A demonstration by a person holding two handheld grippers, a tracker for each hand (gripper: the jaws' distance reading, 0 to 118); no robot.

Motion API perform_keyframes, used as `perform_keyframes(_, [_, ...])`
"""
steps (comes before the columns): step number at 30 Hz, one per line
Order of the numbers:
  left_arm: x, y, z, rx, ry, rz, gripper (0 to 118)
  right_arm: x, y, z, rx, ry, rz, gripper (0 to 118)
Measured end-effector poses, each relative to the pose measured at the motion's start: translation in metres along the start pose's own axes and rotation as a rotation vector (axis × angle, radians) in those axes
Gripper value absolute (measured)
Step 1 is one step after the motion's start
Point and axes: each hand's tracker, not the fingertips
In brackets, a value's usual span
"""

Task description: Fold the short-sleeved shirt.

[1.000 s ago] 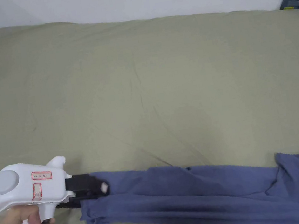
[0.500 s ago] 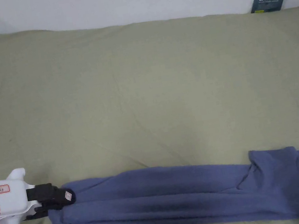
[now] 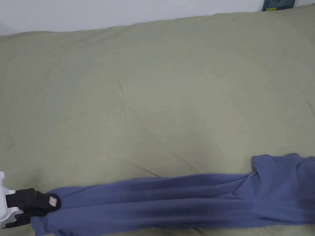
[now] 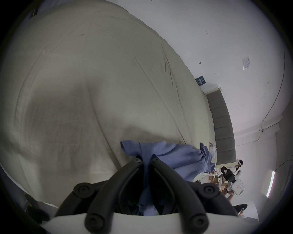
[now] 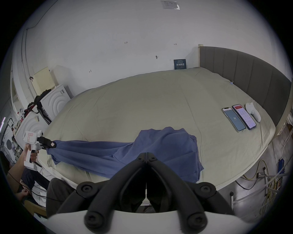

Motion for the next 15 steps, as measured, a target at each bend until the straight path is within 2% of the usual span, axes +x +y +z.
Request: perform_keyframes(15, [-0.022, 0.013, 0.068, 0.088, 0.156, 0.017, 3, 0.007, -0.004, -0.002, -0.002, 0.010, -0.010, 0])
